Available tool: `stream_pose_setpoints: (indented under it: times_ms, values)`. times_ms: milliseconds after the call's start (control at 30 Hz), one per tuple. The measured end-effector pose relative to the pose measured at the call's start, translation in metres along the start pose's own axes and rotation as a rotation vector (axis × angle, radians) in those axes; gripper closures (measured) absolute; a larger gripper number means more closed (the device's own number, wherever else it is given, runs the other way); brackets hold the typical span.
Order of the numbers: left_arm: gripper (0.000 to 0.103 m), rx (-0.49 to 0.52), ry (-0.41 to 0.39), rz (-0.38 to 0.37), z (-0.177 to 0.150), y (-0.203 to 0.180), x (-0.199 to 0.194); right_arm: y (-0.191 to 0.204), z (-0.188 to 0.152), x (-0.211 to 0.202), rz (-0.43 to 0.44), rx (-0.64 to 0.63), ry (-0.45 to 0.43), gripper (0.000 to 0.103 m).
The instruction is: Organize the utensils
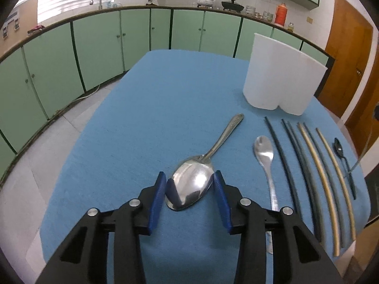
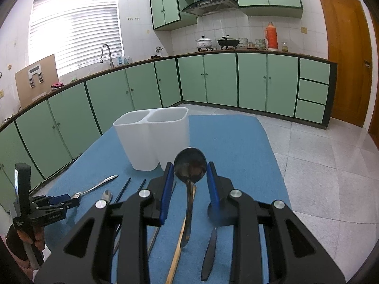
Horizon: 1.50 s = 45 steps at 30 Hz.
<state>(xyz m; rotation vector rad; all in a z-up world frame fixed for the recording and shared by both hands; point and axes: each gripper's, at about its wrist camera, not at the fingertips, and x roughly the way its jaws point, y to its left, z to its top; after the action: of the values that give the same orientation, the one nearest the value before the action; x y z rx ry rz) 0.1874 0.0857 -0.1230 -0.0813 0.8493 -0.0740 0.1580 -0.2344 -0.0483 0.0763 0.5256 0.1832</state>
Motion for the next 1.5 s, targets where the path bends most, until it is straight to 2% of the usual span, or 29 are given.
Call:
stream_pose_setpoints:
  times_ms: [200, 467, 633, 667, 700, 767, 867, 967, 1067, 1133, 1200, 1300, 1500]
  values:
    - [0.068, 0.007, -0.020, -0.023, -0.004, -0.006, -0.014, -0.002, 0.001, -0.006, -0.001, 0.004, -0.010, 0.076]
    - [0.070, -0.004, 0.006, -0.027, -0.011, -0.008, -0.010, -0.003, 0.001, -0.009, 0.003, 0.009, -0.014, 0.076]
    - [0.069, 0.029, 0.018, -0.006, -0.011, -0.013, -0.007, -0.002, 0.001, -0.011, 0.000, 0.004, -0.015, 0.076]
    - [0.066, 0.033, 0.020, -0.007, -0.010, -0.014, -0.008, -0.002, 0.001, -0.011, 0.000, 0.004, -0.015, 0.076]
    - [0.056, 0.036, 0.018, -0.001, -0.007, -0.014, -0.009, -0.002, 0.001, -0.011, 0.000, 0.003, -0.015, 0.076]
    - [0.049, 0.045, 0.000, 0.003, 0.001, -0.014, -0.011, -0.002, 0.002, -0.011, 0.000, 0.001, -0.017, 0.076]
    - [0.049, 0.069, -0.010, 0.012, 0.019, -0.017, -0.005, -0.003, 0.003, -0.011, 0.002, 0.005, -0.021, 0.076]
    - [0.049, 0.075, 0.007, -0.006, 0.041, -0.023, 0.010, -0.004, 0.002, -0.011, 0.001, 0.009, -0.019, 0.076]
    - [0.049, 0.108, 0.025, 0.012, 0.061, -0.033, 0.028, -0.005, 0.002, -0.009, 0.000, 0.010, -0.016, 0.076]
    - [0.052, 0.118, 0.052, 0.031, 0.070, -0.038, 0.043, -0.007, 0.002, -0.008, -0.001, 0.013, -0.014, 0.076]
    - [0.067, 0.121, 0.086, 0.036, 0.077, -0.041, 0.058, -0.009, 0.002, -0.006, -0.002, 0.017, -0.012, 0.076]
    - [0.073, 0.120, 0.124, 0.037, 0.083, -0.043, 0.075, -0.011, 0.002, -0.002, -0.005, 0.018, -0.003, 0.076]
    - [0.075, 0.125, 0.158, 0.027, 0.086, -0.046, 0.087, -0.016, 0.001, 0.006, -0.010, 0.029, 0.011, 0.076]
